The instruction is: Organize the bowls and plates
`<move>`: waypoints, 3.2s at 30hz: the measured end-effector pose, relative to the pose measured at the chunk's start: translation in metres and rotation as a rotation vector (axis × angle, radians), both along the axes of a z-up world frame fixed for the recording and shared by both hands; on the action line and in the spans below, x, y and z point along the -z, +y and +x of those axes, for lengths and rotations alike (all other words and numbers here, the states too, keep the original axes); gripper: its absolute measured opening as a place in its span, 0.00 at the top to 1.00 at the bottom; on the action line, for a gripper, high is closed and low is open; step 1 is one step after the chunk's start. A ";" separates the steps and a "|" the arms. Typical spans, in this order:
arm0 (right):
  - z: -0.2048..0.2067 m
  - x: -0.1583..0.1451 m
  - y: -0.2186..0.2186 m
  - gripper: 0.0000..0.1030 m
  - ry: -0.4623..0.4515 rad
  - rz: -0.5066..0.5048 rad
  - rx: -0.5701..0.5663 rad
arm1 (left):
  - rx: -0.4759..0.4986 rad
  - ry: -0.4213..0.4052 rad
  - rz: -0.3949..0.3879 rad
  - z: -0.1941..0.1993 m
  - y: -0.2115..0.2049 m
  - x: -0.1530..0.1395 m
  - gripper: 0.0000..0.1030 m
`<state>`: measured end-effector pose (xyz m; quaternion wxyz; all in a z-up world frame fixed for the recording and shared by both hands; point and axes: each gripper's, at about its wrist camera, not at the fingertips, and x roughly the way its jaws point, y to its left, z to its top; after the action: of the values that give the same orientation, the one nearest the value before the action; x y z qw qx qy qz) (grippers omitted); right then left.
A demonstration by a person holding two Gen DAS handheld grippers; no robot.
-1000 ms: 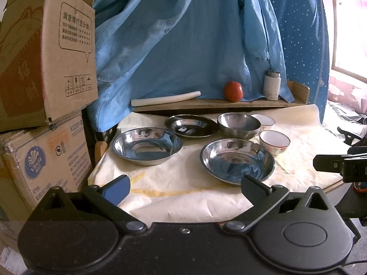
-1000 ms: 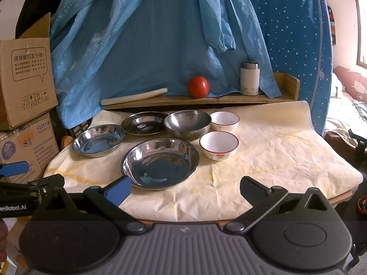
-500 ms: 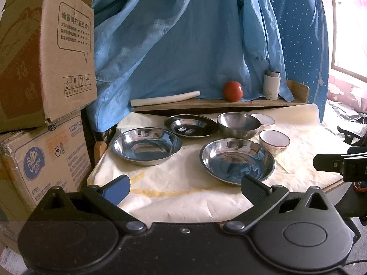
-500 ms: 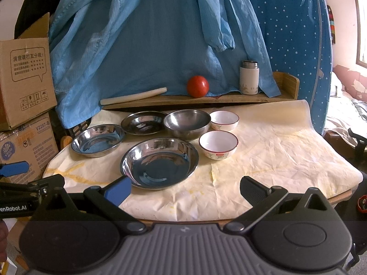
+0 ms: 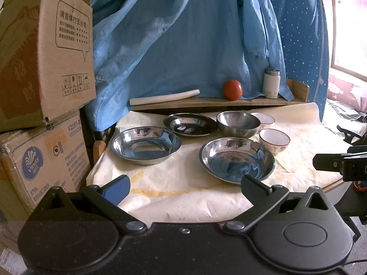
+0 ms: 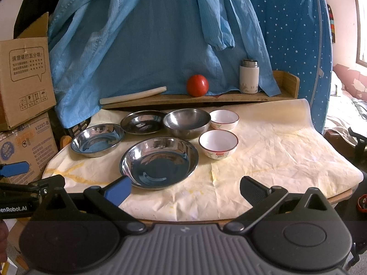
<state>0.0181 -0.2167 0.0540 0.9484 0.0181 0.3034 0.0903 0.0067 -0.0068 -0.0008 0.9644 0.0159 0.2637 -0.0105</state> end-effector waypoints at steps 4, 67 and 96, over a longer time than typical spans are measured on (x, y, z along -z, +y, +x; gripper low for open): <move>0.001 0.000 0.000 0.00 0.001 0.001 0.000 | 0.000 0.000 0.000 0.000 0.000 0.000 0.01; 0.265 0.031 0.089 0.11 0.251 0.094 -0.666 | -0.663 0.354 -0.489 0.174 0.098 0.046 0.12; 0.304 0.088 0.150 0.55 0.512 0.121 -0.631 | -0.663 0.382 -0.509 0.207 0.110 0.058 0.68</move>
<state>0.3218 -0.0668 -0.0338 0.7652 0.0016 0.5145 0.3870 0.2133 0.1029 -0.0585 0.8231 -0.3089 0.4167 0.2313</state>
